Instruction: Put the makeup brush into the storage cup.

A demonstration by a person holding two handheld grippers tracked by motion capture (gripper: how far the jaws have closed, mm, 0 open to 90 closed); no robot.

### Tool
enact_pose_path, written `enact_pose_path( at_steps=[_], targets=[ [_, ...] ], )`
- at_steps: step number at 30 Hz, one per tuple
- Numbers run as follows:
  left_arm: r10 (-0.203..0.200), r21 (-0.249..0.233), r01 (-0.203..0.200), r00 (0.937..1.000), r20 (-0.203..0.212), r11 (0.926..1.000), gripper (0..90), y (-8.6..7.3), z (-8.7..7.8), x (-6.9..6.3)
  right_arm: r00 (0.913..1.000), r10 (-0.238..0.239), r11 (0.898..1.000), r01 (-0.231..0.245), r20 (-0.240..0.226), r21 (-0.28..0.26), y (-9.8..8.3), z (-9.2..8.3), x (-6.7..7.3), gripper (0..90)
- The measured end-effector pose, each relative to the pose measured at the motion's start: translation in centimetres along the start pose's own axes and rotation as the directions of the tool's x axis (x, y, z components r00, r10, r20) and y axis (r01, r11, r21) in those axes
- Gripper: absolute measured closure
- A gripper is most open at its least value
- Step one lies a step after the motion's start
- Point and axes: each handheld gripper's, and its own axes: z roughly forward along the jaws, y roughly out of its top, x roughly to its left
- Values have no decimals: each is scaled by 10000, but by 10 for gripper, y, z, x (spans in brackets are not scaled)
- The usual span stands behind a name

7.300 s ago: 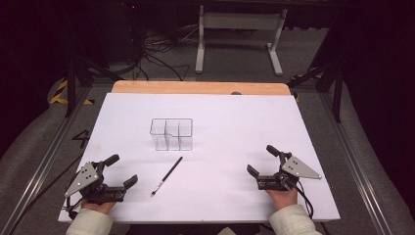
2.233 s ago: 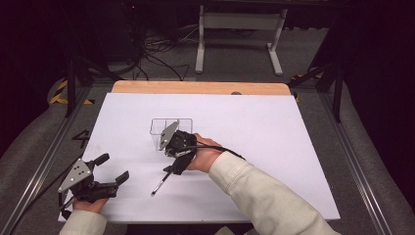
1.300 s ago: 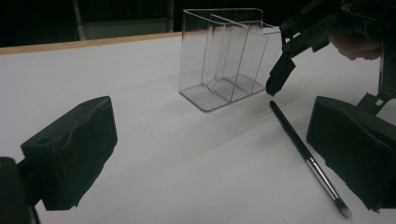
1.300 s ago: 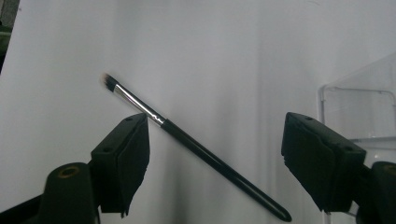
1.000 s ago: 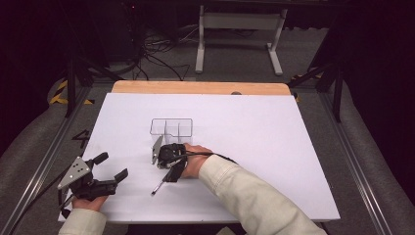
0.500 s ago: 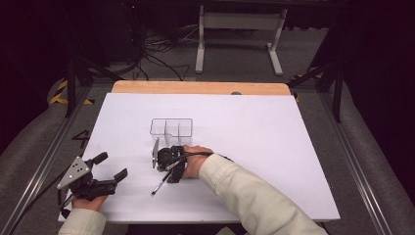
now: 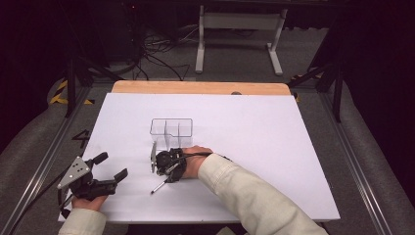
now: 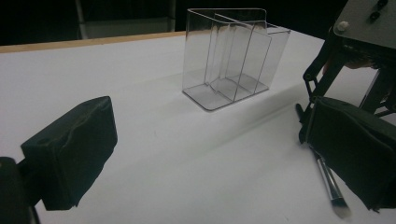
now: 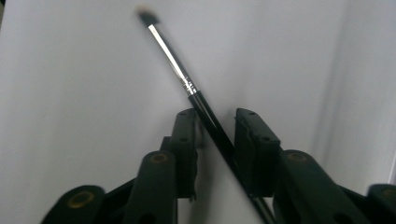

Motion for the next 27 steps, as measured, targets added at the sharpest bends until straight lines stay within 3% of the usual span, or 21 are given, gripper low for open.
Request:
enact_pose_path(
  at_steps=[3, 11, 18, 27],
  targets=[
    [-6, -10, 6, 10000, -1, 10000, 24, 0, 0, 0, 9998, -94, 9998, 98, -179, 196, 2, 0, 1, 837],
    [-29, -28, 29, 10000, -1, 10000, 24, 0, 0, 0, 9999, 54, 9988, -47, -141, 487, 6, 0, 1, 845],
    [-61, -52, 61, 10000, -23, 10000, 25, 0, 0, 0, 9982, 520, 9981, -509, -300, 335, 1, -2, 1, 846],
    [-64, -52, 64, 10000, -42, 10000, 25, 0, 0, 0, 9969, 779, 9953, -781, -58, -577, -2, -23, 4, 846]
  ],
)
